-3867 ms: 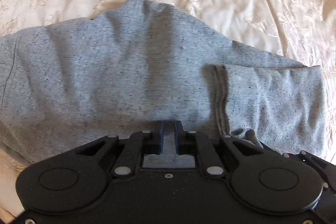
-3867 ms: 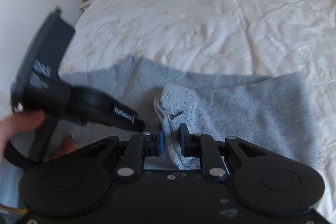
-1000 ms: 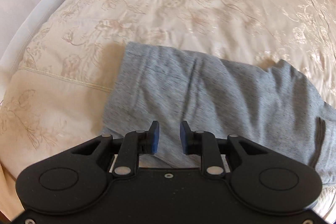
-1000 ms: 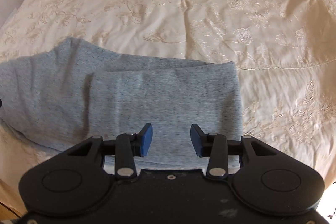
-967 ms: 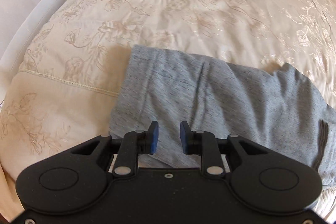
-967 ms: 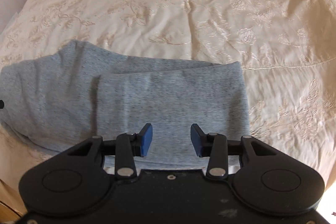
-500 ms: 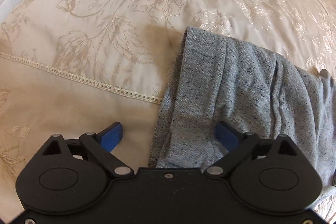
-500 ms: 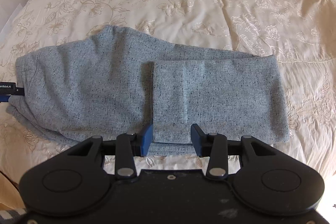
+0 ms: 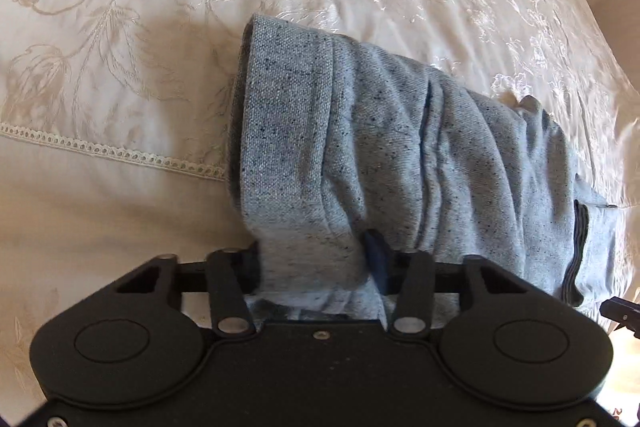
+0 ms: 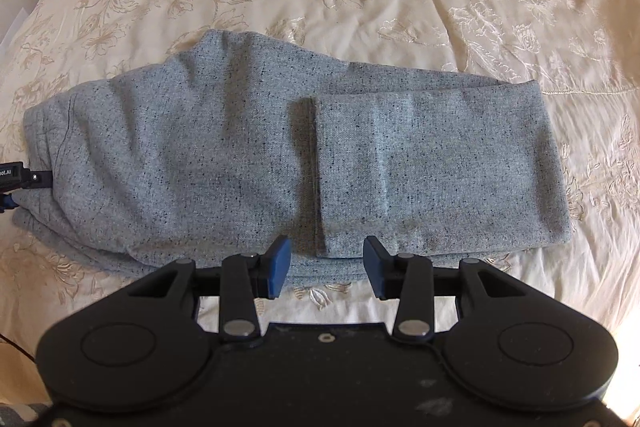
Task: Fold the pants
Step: 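Grasp the trouser waistband end with the left gripper and lift it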
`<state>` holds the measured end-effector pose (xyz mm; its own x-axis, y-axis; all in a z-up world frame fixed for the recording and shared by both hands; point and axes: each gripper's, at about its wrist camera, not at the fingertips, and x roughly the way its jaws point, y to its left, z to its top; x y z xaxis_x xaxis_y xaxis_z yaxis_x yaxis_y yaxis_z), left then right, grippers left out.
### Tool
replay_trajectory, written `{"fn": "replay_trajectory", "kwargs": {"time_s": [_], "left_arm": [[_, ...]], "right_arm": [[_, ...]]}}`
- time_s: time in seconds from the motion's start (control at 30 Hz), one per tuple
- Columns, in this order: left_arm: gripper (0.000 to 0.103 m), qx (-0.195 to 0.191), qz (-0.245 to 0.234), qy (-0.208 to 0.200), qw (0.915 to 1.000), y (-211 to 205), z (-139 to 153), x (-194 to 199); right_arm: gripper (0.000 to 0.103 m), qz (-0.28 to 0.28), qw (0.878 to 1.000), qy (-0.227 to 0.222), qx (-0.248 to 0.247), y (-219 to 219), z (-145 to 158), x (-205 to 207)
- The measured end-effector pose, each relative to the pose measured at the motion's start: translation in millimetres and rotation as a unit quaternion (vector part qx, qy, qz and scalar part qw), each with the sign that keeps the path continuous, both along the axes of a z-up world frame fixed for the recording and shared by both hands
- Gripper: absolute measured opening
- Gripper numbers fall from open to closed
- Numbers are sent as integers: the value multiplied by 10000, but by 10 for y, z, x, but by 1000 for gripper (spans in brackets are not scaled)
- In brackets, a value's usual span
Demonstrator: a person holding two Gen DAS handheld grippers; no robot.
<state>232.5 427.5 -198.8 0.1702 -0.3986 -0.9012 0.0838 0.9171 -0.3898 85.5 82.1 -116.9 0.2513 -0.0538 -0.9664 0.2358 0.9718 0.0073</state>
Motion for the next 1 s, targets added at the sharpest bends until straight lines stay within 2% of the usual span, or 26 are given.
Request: {"fn": "replay_trajectory", "kwargs": {"time_s": [0.1,0.23,0.37,0.5,0.67,0.73,0.87,0.9,1.0], "left_arm": [[40,-61,306,-112,9995,5,157,-58],[39,-30,359,-495,9981,-77,480,-170],[39,-4,173,-873,9960,-187,777,-228],[38,174,-76,-1148,9932,-305,930,-290],[38,200,-83,-1199,9925,-370,965,-296],[38,201,-79,-1207,9924,-370,972,-299],[38,201,-58,-1241,9920,-386,989,-315],[38,215,-79,-1265,9917,-403,1003,-318],[38,194,-144,-1352,9905,-459,1069,-361]], "right_arm": [[43,-9,9999,-5,103,26,-9,23],[43,4,9999,-103,96,-8,19,3],[43,-146,9992,-370,98,-135,28,34],[43,-358,9962,-751,268,-272,3,271],[41,123,9939,-1087,120,-172,-124,798],[37,170,9946,-1012,121,-141,-277,1005],[35,-9,9995,-287,164,-187,-767,1309],[35,-9,9995,-249,174,-197,-832,1326],[35,34,9986,-499,179,-195,-646,1250]]}}
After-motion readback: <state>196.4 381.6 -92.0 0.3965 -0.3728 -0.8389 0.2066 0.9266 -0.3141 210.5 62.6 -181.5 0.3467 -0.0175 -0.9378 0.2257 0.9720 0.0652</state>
